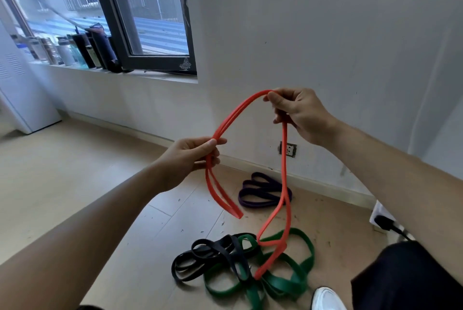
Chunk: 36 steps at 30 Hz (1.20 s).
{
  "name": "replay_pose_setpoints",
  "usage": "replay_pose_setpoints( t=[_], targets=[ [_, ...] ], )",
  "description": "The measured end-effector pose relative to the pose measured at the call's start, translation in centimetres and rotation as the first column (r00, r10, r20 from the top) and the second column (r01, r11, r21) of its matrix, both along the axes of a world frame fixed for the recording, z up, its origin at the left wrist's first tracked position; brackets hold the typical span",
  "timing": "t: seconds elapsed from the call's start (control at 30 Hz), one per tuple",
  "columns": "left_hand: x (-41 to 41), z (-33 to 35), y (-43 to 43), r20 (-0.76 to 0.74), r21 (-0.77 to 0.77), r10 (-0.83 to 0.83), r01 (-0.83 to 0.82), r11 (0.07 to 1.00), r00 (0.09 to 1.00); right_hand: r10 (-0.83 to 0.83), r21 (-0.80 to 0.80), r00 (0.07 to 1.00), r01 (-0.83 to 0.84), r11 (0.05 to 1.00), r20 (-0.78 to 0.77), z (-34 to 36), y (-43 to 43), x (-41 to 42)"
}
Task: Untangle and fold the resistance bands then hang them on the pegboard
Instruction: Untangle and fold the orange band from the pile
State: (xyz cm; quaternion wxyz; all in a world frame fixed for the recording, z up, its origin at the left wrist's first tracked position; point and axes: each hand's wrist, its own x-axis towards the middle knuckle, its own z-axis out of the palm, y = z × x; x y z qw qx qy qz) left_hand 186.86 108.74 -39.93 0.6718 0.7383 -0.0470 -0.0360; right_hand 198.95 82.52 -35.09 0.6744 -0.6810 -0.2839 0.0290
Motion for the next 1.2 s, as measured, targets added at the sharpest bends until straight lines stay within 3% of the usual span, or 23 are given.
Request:
replay_pose_setpoints(
  t=[0.17, 0.3, 0.37, 0.5, 0.63, 0.73, 0.87, 1.03, 1.2],
  targets=[
    [-0.1, 0.1, 0.8, -0.02, -0.127, -0.008, 0.006, 0.992, 1.0, 0.114, -0.176, 0.986, -0.134, 0.975, -0.123, -1.4, -2.4, 1.3],
    [0.3, 0.4, 1.1, -0.032, -0.185, -0.073, 0.066, 0.981, 0.997, 0.212, -0.476, 0.957, -0.284, 0.832, -0.199, -2.3, -2.7, 0.5],
    [0.5, 0.3, 0.7, -0.035, -0.176, -0.096, 0.088, 0.98, 0.995, 0.287, -0.537, 0.935, -0.355, 0.765, -0.209, -2.4, -1.5, -0.4],
    [0.6, 0.4, -1.0, -0.015, -0.098, -0.13, 0.128, 0.987, 0.991, 0.372, -0.415, 0.913, -0.406, 0.814, -0.165, -2.1, 1.8, -2.2],
    [0.6, 0.5, -1.6, 0.023, 0.042, -0.079, 0.078, 0.996, 0.997, 0.274, -0.4, 0.959, -0.225, 0.888, 0.07, -1.6, 2.7, -2.7],
    [0.4, 0.1, -1.6, 0.048, 0.141, -0.074, 0.067, 0.988, 0.996, 0.163, -0.314, 0.979, -0.117, 0.942, 0.126, -1.3, 2.3, -2.3],
    [0.3, -0.4, -1.1, 0.032, 0.196, -0.079, 0.071, 0.978, 0.996, 0.069, -0.166, 0.99, -0.047, 0.985, 0.126, -0.8, 1.9, -1.8],
    [0.1, -1.3, -0.8, -0.039, 0.243, -0.07, 0.077, 0.967, 0.997, -0.068, 0.071, 0.998, 0.067, 0.995, 0.009, -0.3, 1.1, -0.3],
    [0.1, -2.0, 0.3, -0.184, 0.118, -0.08, 0.102, 0.988, 0.98, -0.14, 0.085, 0.99, 0.142, 0.986, -0.029, -0.7, -0.6, 1.4]
  ],
)
